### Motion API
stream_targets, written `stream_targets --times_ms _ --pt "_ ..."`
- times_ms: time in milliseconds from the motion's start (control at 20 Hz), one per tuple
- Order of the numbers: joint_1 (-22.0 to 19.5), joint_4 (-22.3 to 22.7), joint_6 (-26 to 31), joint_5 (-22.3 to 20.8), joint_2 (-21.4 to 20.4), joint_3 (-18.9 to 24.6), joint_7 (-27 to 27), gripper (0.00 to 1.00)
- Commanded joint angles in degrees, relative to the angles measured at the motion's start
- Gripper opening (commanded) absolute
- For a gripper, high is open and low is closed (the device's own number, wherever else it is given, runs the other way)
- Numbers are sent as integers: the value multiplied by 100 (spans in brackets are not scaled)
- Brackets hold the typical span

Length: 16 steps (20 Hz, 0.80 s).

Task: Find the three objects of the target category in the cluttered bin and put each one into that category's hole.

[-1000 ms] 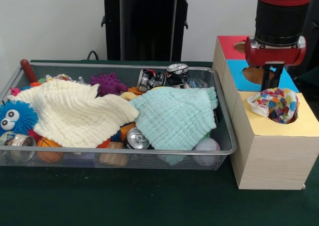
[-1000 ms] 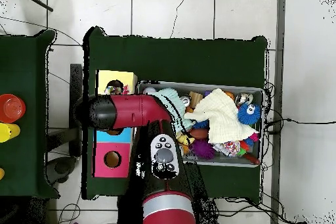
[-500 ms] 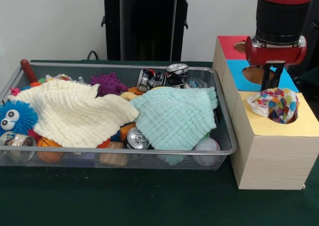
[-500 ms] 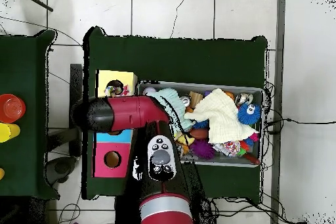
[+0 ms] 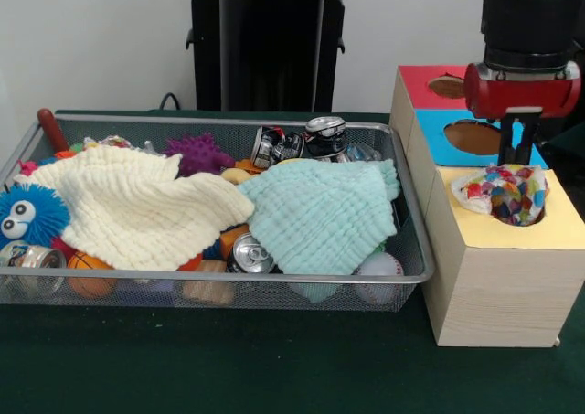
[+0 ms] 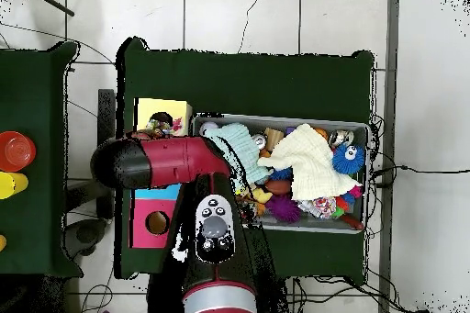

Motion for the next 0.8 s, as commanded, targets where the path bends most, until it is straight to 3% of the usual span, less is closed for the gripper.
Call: stream_targets --times_ms 50,350,800 --pt "83 -180 -342 39 -288 -135 1000 0" --pt "308 -201 -37 51 -450 -447 996 0" --pt "209 -217 180 148 -284 -375 826 0"
